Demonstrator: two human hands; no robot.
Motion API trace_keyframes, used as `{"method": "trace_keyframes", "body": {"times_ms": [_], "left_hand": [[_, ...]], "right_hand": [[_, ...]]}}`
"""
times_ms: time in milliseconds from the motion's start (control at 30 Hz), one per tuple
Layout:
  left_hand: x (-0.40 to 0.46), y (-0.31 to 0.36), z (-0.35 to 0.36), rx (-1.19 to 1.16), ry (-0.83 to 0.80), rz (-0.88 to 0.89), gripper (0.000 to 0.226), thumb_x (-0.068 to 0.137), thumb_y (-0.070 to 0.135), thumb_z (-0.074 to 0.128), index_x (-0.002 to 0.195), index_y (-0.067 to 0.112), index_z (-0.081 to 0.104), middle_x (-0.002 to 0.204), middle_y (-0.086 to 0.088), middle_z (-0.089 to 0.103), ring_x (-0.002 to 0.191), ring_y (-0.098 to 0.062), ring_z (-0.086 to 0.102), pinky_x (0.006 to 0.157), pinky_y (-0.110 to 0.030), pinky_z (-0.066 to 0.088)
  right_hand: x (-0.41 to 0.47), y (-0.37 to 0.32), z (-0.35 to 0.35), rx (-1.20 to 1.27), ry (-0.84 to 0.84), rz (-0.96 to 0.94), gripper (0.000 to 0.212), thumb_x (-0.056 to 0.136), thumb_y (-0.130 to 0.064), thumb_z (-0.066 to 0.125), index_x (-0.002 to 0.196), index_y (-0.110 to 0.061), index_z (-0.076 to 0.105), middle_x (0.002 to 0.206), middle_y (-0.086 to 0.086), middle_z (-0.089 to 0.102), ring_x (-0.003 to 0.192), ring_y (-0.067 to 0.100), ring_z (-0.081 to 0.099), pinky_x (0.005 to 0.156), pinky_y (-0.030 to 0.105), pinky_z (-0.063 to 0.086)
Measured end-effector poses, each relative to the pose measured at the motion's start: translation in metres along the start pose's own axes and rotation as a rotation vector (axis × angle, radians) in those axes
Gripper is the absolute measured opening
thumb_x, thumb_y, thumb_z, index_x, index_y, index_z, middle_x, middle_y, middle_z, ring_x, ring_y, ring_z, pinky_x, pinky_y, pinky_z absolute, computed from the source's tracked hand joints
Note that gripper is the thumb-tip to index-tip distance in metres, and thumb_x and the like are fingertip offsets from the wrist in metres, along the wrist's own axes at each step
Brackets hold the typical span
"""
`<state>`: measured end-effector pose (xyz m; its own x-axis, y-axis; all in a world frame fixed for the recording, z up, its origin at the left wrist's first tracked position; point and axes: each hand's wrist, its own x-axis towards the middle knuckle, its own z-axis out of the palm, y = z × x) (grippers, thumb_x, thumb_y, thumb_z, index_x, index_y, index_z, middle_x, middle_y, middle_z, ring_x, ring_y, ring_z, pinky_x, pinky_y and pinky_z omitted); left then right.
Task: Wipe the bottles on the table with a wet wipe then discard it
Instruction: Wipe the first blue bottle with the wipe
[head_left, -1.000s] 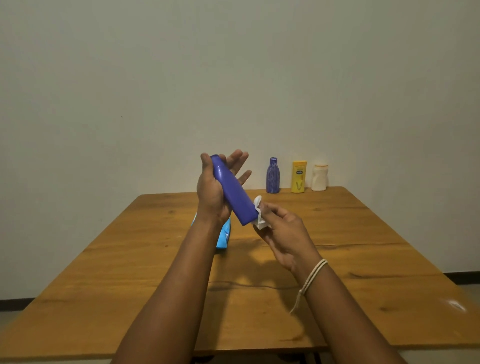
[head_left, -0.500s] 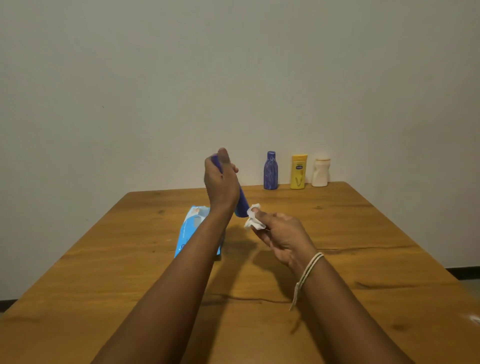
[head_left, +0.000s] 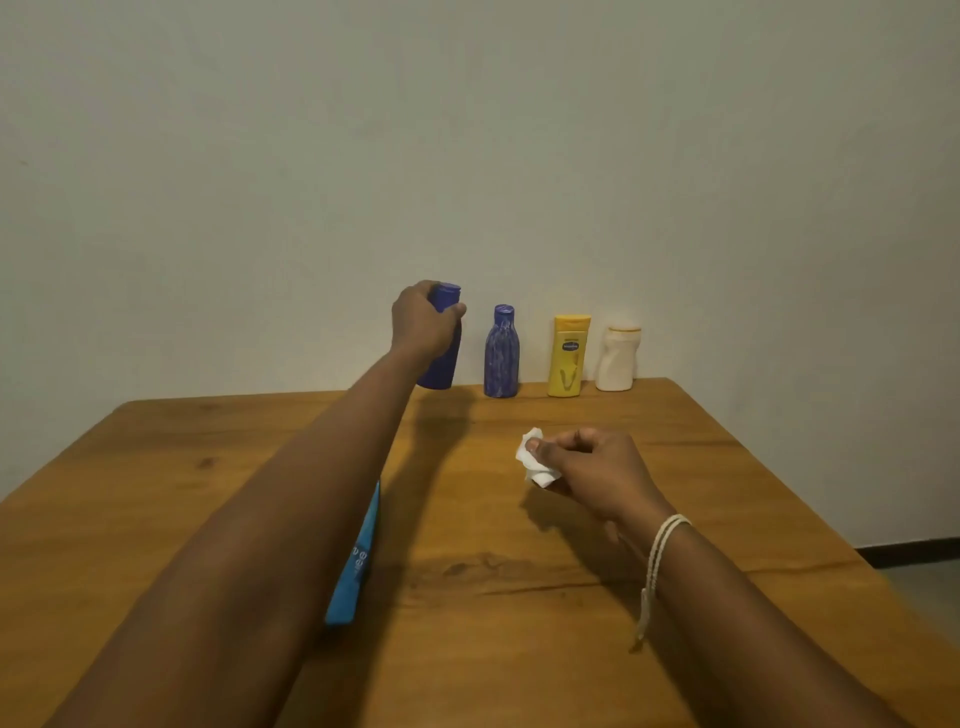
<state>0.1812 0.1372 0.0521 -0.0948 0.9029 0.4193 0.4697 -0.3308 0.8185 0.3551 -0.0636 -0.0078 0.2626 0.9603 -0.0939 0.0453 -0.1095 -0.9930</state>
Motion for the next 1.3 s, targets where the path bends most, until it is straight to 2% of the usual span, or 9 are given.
{"method": "trace_keyframes", "body": {"times_ms": [200, 400, 500, 600, 767, 900, 1000, 1100, 1300], "left_hand": [[0.013, -0.037, 0.011, -0.031, 0.084, -0.042, 0.052, 0.077, 0.026, 0.089, 0.123, 0.01, 0.07, 0.123, -0.006, 0.072, 0.103, -0.02, 0.067, 0.085, -0.033, 0.059], [0.008, -0.05, 0.018, 0.002, 0.105, -0.036, 0.056, 0.072, 0.033, 0.092, 0.119, 0.014, 0.068, 0.119, -0.004, 0.073, 0.095, -0.016, 0.064, 0.063, -0.014, 0.046], [0.006, -0.053, 0.02, -0.007, 0.097, -0.036, 0.055, 0.073, 0.031, 0.092, 0.119, 0.015, 0.068, 0.119, -0.004, 0.073, 0.096, -0.016, 0.065, 0.065, -0.016, 0.048], [0.007, -0.053, 0.021, -0.011, 0.081, -0.017, 0.056, 0.075, 0.028, 0.091, 0.123, 0.015, 0.065, 0.117, 0.0, 0.07, 0.095, -0.015, 0.064, 0.064, -0.013, 0.047], [0.016, -0.051, 0.016, 0.08, 0.022, -0.016, 0.046, 0.08, 0.016, 0.08, 0.122, 0.012, 0.063, 0.119, -0.007, 0.068, 0.095, -0.019, 0.061, 0.065, -0.018, 0.048], [0.025, -0.045, 0.011, 0.218, -0.069, -0.002, 0.052, 0.074, 0.026, 0.082, 0.12, 0.009, 0.064, 0.121, -0.011, 0.062, 0.104, -0.028, 0.064, 0.076, -0.031, 0.053], [0.025, -0.042, 0.01, 0.245, -0.022, 0.022, 0.062, 0.072, 0.044, 0.089, 0.118, 0.011, 0.064, 0.121, -0.006, 0.055, 0.102, -0.02, 0.058, 0.078, -0.029, 0.049], [0.025, -0.043, 0.006, 0.188, 0.005, 0.034, 0.052, 0.079, 0.032, 0.088, 0.12, 0.007, 0.068, 0.117, -0.008, 0.069, 0.102, -0.022, 0.066, 0.079, -0.029, 0.054], [0.025, -0.039, -0.007, 0.117, -0.113, 0.048, 0.05, 0.082, 0.007, 0.082, 0.128, 0.011, 0.061, 0.122, -0.007, 0.068, 0.106, -0.022, 0.066, 0.075, -0.021, 0.053]], "right_hand": [[0.02, -0.001, -0.001, -0.072, -0.009, -0.052, 0.015, 0.081, -0.025, 0.082, 0.085, -0.011, 0.078, 0.078, 0.003, 0.078, 0.067, 0.015, 0.074, 0.054, 0.028, 0.06], [0.024, -0.003, 0.006, -0.089, -0.054, -0.079, 0.014, 0.083, -0.026, 0.079, 0.09, -0.015, 0.077, 0.089, 0.005, 0.076, 0.082, 0.023, 0.073, 0.073, 0.044, 0.064], [0.024, -0.001, 0.006, -0.084, -0.05, -0.083, 0.013, 0.083, -0.025, 0.079, 0.09, -0.015, 0.077, 0.091, 0.005, 0.076, 0.083, 0.023, 0.073, 0.072, 0.042, 0.063], [0.023, 0.004, 0.003, -0.031, -0.056, -0.052, 0.012, 0.083, -0.022, 0.079, 0.09, -0.012, 0.077, 0.09, 0.007, 0.076, 0.071, 0.019, 0.074, 0.054, 0.03, 0.059], [0.024, 0.008, -0.005, 0.016, -0.033, -0.056, 0.012, 0.081, -0.021, 0.08, 0.087, -0.01, 0.078, 0.084, 0.007, 0.077, 0.066, 0.017, 0.075, 0.053, 0.029, 0.059], [0.026, 0.009, -0.007, 0.013, -0.04, -0.069, 0.011, 0.082, -0.021, 0.08, 0.086, -0.012, 0.078, 0.08, 0.002, 0.077, 0.065, 0.013, 0.074, 0.051, 0.024, 0.057], [0.027, 0.009, -0.005, 0.014, -0.038, -0.074, 0.012, 0.081, -0.022, 0.08, 0.086, -0.012, 0.078, 0.078, 0.001, 0.077, 0.066, 0.014, 0.074, 0.053, 0.026, 0.058], [0.026, 0.008, -0.003, 0.027, -0.046, -0.063, 0.012, 0.081, -0.021, 0.081, 0.087, -0.011, 0.078, 0.081, 0.004, 0.077, 0.066, 0.015, 0.074, 0.053, 0.029, 0.06], [0.024, 0.01, -0.003, 0.025, -0.056, -0.052, 0.011, 0.082, -0.02, 0.078, 0.089, -0.011, 0.077, 0.088, 0.008, 0.076, 0.075, 0.024, 0.075, 0.058, 0.038, 0.063]]}}
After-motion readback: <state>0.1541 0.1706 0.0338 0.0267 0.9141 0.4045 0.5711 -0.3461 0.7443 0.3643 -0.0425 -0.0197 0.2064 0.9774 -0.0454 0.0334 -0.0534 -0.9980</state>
